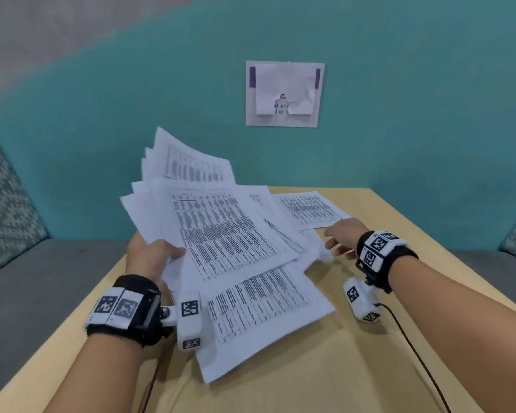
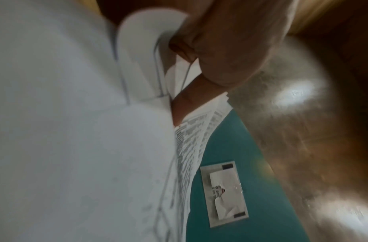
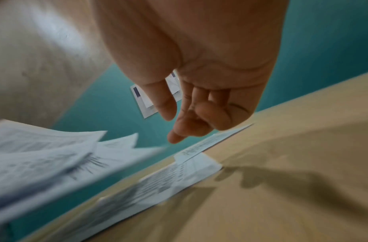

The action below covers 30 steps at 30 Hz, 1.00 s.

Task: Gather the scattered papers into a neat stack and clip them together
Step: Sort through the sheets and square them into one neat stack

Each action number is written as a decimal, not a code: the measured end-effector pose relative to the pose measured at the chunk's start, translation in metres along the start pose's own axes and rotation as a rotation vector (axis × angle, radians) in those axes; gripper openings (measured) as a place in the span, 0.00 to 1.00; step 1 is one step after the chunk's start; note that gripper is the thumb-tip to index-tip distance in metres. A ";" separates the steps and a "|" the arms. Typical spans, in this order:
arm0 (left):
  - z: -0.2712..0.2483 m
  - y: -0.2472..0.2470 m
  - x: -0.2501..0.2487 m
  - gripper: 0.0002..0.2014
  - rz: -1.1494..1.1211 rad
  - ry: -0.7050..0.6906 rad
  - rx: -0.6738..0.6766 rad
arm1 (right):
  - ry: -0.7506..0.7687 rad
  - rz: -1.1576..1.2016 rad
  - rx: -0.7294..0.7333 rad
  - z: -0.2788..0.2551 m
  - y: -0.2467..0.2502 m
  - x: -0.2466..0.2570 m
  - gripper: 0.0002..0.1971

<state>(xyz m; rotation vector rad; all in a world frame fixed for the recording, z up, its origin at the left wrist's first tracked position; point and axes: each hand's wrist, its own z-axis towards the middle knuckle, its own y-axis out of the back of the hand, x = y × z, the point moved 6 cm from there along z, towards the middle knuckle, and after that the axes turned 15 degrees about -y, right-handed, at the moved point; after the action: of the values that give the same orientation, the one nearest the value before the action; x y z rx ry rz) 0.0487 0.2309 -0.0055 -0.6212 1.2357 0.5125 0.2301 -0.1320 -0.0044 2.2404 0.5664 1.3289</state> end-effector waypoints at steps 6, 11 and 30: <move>0.008 0.021 0.011 0.32 -0.086 0.039 -0.216 | 0.144 -0.442 -0.155 0.052 -0.008 0.043 0.15; 0.017 0.036 0.026 0.34 -0.072 0.074 -0.296 | 0.188 -0.739 -0.110 0.083 -0.046 0.069 0.47; 0.009 0.034 0.018 0.35 -0.117 0.123 -0.352 | 0.444 -1.096 -0.203 0.011 -0.061 0.029 0.28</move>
<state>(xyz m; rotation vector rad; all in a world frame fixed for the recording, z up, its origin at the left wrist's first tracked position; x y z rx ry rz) 0.0375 0.2624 -0.0260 -1.0297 1.2255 0.6065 0.2456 -0.0687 -0.0248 1.0837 1.4508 1.1438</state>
